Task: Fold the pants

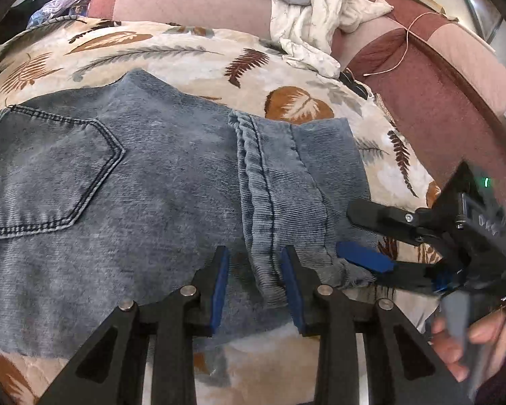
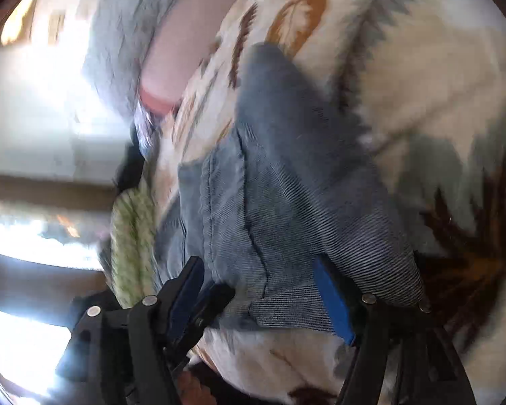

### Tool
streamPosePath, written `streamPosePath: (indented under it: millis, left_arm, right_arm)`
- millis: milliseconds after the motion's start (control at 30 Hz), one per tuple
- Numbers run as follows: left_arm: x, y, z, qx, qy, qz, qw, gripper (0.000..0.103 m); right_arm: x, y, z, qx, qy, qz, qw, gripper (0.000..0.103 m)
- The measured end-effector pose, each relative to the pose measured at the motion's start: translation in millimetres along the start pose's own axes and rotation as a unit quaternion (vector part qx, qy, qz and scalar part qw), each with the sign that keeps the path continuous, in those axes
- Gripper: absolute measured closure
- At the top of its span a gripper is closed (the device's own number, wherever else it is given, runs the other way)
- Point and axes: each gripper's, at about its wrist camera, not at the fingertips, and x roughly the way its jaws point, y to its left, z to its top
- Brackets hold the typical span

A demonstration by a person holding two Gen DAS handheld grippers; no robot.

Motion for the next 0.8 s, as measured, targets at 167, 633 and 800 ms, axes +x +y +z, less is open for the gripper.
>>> streamPosePath:
  millis: [167, 633, 800]
  left_arm:
    - [-21, 6, -3, -0.009, -0.012, -0.013, 0.9998, 0.069]
    - [-162, 92, -24, -0.065, -0.122, 0.092, 0.9861, 0.056]
    - [-212, 153, -49, -0.126, -0.151, 0.154, 0.9682, 0.046]
  right_arm:
    - [-14, 1, -1, 0.020, -0.002, 0.036, 0.999, 0.032]
    - [-8, 140, -51, -0.136, 0.007, 0.073, 0.988, 0.025]
    - [34, 175, -89, -0.178, 0.067, 0.066, 0.980, 0.025]
